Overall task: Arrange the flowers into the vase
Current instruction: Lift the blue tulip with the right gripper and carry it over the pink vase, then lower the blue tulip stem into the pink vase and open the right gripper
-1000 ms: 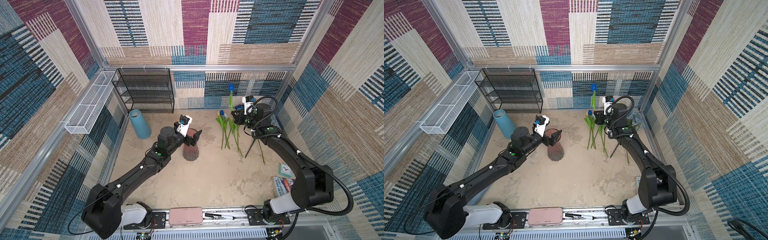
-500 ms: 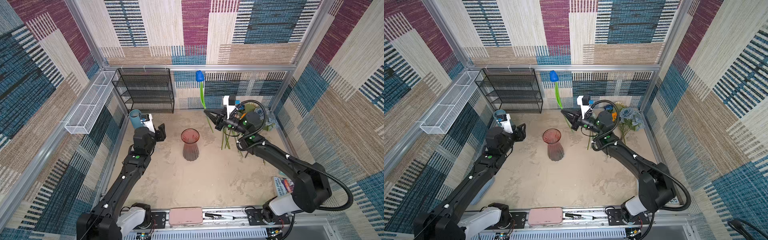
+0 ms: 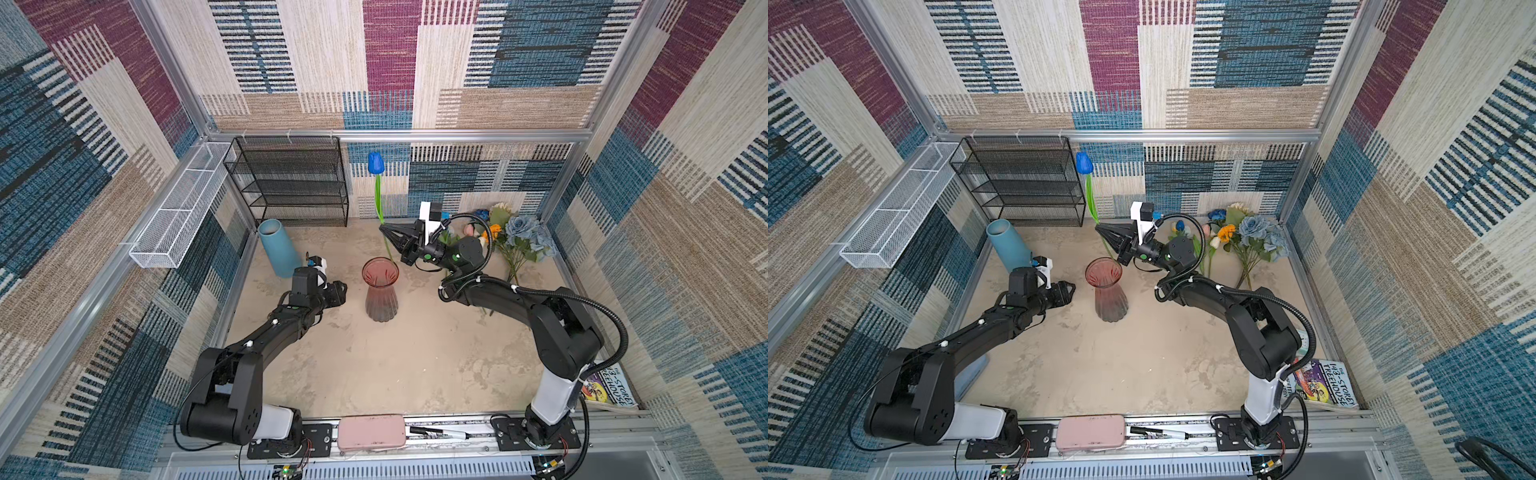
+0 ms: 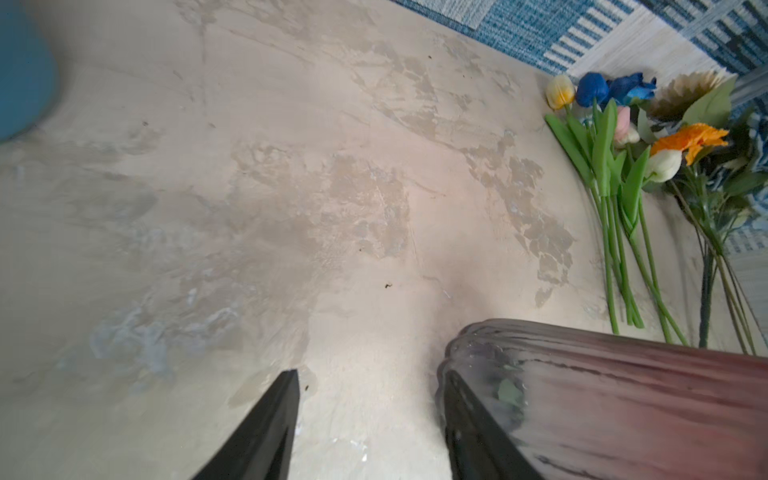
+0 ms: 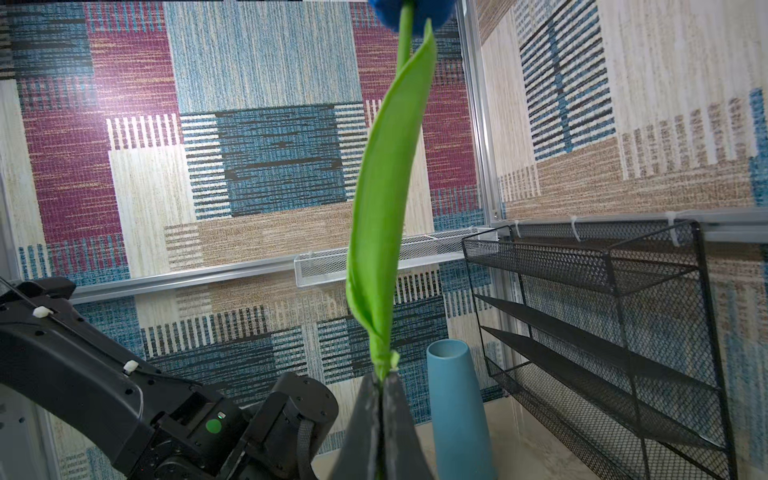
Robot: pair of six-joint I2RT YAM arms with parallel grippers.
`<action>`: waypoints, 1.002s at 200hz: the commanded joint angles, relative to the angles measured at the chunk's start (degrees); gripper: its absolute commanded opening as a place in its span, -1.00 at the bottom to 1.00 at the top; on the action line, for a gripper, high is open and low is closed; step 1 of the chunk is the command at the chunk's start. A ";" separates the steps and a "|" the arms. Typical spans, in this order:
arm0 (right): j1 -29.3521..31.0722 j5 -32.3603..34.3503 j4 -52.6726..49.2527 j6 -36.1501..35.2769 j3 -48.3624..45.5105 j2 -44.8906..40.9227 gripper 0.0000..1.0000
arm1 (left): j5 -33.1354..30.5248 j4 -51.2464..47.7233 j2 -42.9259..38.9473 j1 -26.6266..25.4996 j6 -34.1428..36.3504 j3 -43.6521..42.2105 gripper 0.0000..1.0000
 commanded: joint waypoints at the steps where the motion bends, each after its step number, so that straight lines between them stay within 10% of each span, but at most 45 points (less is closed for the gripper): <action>1: 0.49 -0.19 4.24 1.45 0.99 1.13 -1.00 | 3.15 4.38 3.10 -1.32 -1.22 0.68 0.15; 141: 1.72 -2.52 -14.49 -19.85 -7.57 -0.68 -0.81 | 1.97 12.99 12.38 -6.59 -3.97 0.84 0.17; 200: 1.65 2.84 -20.13 -25.78 -11.78 -4.85 -0.20 | 1.71 12.78 10.97 -6.68 -3.42 0.68 0.20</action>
